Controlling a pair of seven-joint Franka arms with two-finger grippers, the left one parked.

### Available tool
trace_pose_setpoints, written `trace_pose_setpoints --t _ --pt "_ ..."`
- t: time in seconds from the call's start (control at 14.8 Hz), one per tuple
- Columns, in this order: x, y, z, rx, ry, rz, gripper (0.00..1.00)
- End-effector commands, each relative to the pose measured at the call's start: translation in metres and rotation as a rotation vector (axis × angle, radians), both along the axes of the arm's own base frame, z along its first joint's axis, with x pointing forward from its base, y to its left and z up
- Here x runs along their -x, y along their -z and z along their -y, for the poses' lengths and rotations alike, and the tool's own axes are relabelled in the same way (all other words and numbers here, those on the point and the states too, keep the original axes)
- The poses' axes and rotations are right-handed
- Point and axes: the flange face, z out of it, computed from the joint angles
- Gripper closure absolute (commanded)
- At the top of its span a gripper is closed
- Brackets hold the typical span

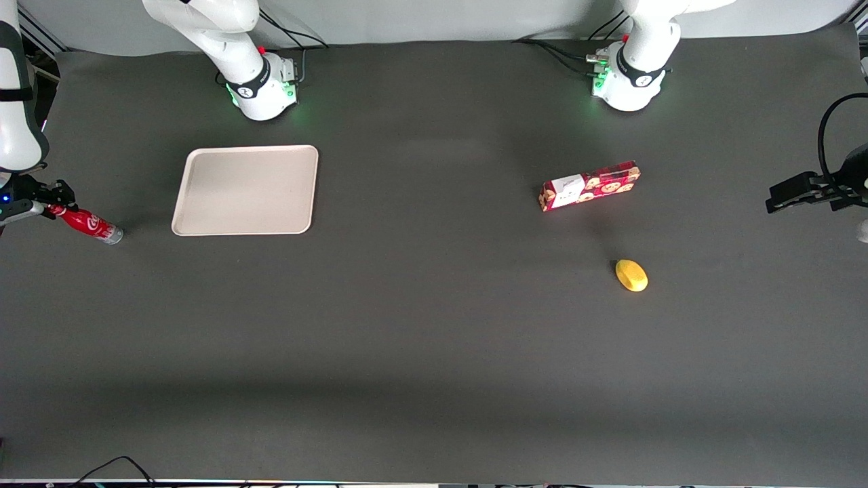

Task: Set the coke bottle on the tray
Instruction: 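Close the right gripper around the red bottle's body, then lift the red bottle and carry it onto the white tray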

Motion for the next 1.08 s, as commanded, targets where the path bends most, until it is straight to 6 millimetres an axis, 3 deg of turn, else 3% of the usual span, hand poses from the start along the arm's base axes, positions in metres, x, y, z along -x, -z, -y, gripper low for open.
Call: trace_pose_setpoints --t 0.0,0.14,0.2,0.34,0.75,0.88,1.02 --pt "0.0 0.002 0.005 -0.015 -0.014 0.01 0.85" --pt "-0.001 0.001 0.003 -0.016 -0.017 0.01 0.98" --pt "-0.002 0.0 0.001 -0.026 -0.019 0.002 1.0" --pt "-0.013 -0.021 0.0 -0.054 -0.026 -0.016 1.0" --pt "-0.056 -0.143 -0.017 -0.087 -0.087 -0.02 1.0" --pt "-0.062 -0.187 -0.036 -0.073 -0.086 -0.044 1.0" --pt "-0.069 -0.237 -0.079 -0.058 -0.059 -0.089 1.0"
